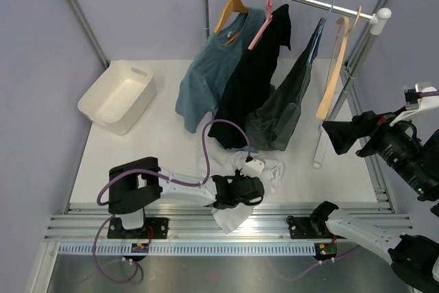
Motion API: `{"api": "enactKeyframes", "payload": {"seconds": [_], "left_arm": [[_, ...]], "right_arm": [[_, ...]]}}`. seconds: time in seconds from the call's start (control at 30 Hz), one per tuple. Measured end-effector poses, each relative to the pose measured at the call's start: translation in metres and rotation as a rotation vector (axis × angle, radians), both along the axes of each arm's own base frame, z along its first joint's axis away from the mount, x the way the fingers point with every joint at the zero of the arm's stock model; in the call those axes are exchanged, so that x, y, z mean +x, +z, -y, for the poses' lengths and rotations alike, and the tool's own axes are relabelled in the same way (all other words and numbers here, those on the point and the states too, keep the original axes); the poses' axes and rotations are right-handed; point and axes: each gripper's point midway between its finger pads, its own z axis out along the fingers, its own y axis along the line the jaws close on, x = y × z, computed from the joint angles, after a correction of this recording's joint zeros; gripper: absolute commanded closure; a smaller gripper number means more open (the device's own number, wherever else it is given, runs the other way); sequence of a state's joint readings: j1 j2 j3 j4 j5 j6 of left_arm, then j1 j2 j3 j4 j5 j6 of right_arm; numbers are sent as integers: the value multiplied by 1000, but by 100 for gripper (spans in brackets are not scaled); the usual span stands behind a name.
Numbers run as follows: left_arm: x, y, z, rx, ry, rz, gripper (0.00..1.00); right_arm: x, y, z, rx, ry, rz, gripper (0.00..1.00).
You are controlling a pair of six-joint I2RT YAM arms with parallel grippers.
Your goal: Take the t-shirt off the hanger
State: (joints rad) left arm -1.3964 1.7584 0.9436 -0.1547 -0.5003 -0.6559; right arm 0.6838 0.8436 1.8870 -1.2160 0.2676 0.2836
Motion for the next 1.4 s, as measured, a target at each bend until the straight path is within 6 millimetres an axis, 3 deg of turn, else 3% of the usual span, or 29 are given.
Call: {"api": "enactKeyframes", "payload": {"seconds": [0.2,0.27,0.37,0.43,0.6,0.73,0.8,0.97,1.03,1.1,1.2,1.4], "left_arm": [[4,4,-8,-36,103,-21,100],[2,7,-25,-22,138,-30,100],[0,25,-65,-4,218,-25,100],[1,50,-90,-39,278,-13,100],[10,134,-162,-231,480,65,100],[20,182,-222,-312,657,141,100],[26,207,-240,-349,717,187,100],[59,283,-268,-404,889,347,100],[77,302,-286,-337,978,424,100],[92,310,-305,-233,1045,484,100],[119,307,-332,-46,1139,524,100],[173,311,-365,102,1222,552,100]], "right_arm": [[-8,4,6,14,5,25,0],[-10,4,5,16,16,26,0],[-13,4,4,20,33,27,1],[-16,3,3,23,46,28,0],[-19,3,1,29,63,29,1],[-23,4,0,43,85,32,1],[-26,3,-2,53,100,35,1],[-22,-20,-15,39,142,-6,0],[-16,-36,-24,17,157,-41,1],[-11,-53,-31,-6,169,-78,1],[-6,-73,-41,-31,198,-124,0],[-11,-79,-53,5,266,-92,0]]}}
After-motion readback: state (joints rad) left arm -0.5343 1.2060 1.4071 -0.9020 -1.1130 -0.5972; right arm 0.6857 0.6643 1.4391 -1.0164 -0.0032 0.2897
